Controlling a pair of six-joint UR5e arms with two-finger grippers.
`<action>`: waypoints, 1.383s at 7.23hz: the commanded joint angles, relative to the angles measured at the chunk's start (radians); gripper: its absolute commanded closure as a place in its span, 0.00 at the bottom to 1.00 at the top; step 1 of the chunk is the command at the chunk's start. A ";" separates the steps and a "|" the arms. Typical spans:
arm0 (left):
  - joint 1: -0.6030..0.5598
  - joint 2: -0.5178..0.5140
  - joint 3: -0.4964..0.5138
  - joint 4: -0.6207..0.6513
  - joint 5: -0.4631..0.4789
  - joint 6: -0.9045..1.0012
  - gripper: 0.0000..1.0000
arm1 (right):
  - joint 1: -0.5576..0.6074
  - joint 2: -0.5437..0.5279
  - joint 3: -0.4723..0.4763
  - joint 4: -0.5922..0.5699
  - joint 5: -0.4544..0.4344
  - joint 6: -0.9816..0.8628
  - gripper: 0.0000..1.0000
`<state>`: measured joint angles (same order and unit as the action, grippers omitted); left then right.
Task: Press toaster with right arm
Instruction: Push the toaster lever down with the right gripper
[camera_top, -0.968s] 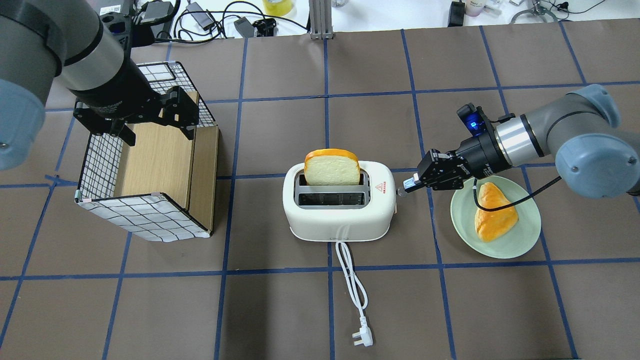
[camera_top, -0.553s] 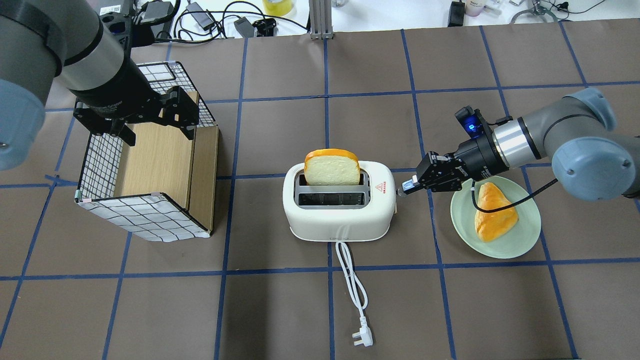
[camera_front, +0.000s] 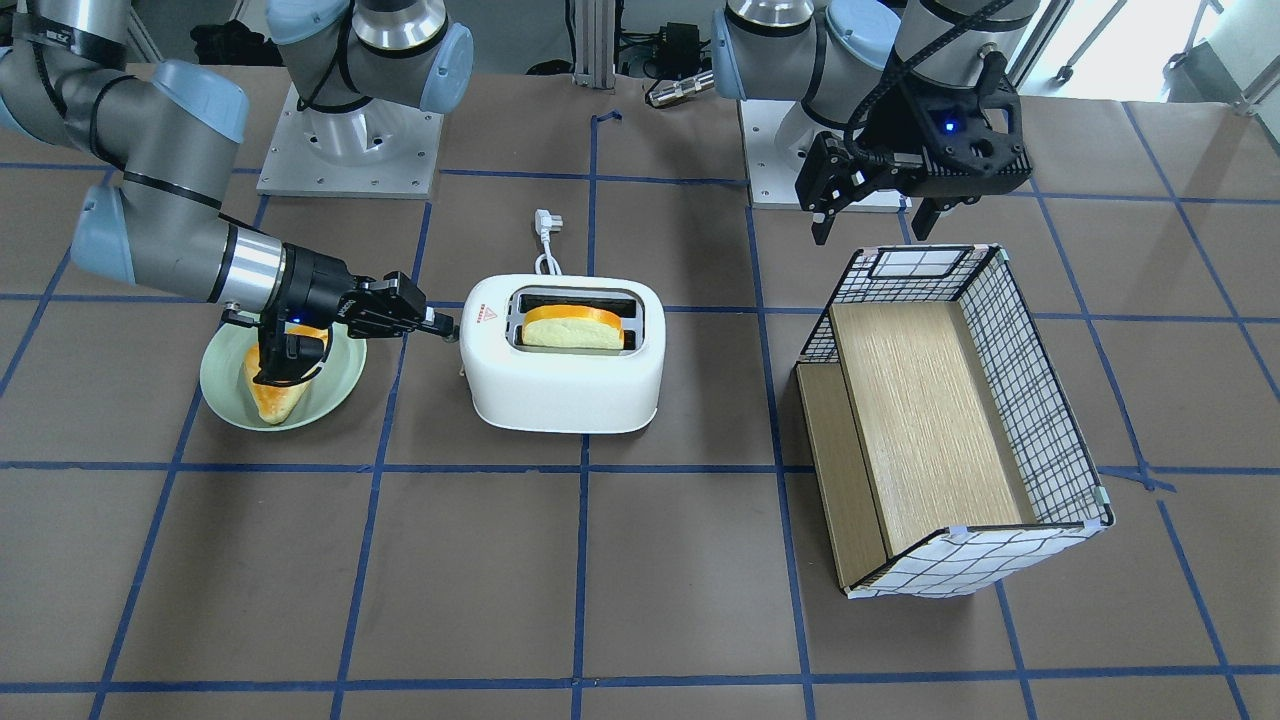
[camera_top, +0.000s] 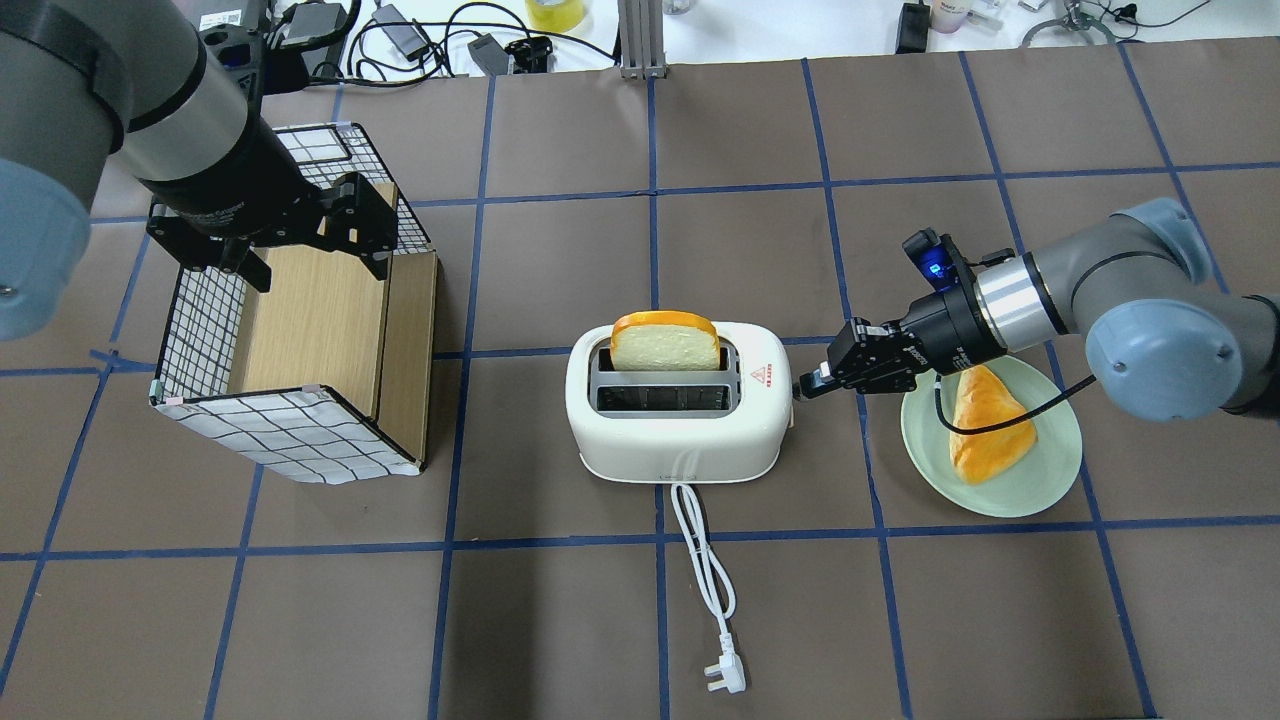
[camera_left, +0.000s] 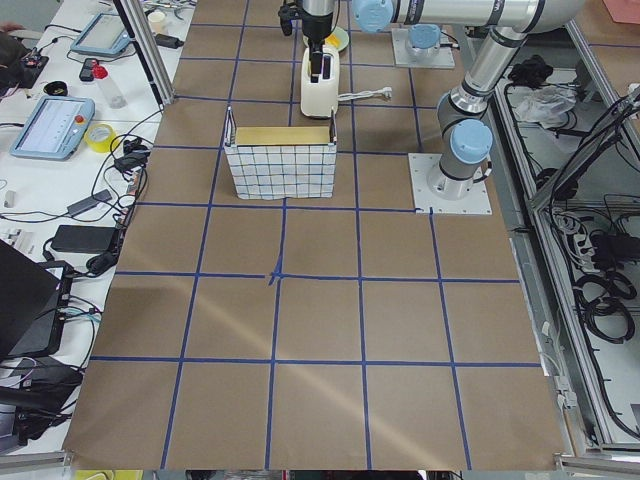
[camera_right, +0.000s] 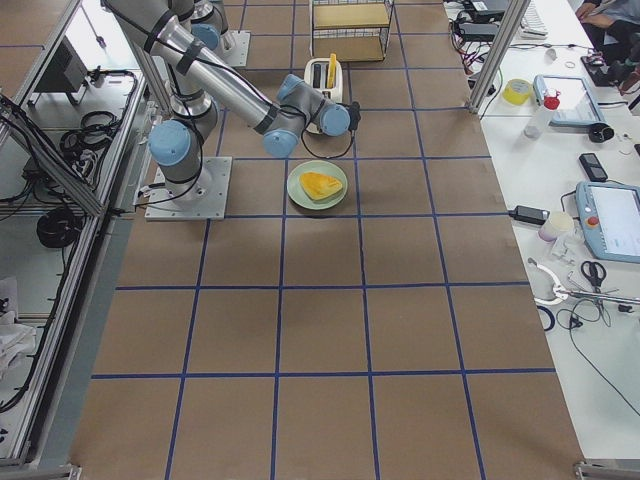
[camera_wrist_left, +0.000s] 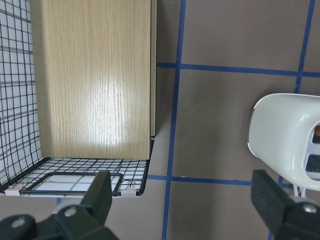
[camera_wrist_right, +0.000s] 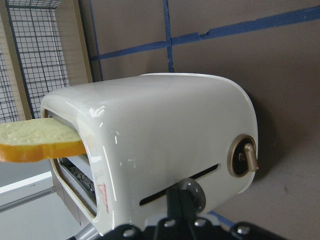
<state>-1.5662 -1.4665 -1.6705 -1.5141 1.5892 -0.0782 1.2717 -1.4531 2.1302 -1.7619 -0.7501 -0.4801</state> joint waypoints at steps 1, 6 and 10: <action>0.000 0.000 0.000 0.000 0.000 0.000 0.00 | 0.000 0.007 0.008 -0.016 0.000 0.000 1.00; 0.000 0.000 0.000 0.000 0.000 0.000 0.00 | 0.000 0.034 0.034 -0.086 0.000 -0.002 1.00; 0.000 0.000 0.000 0.000 0.000 0.000 0.00 | 0.000 0.056 0.045 -0.126 0.000 -0.002 1.00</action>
<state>-1.5662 -1.4665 -1.6705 -1.5140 1.5892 -0.0782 1.2717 -1.4027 2.1734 -1.8808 -0.7501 -0.4816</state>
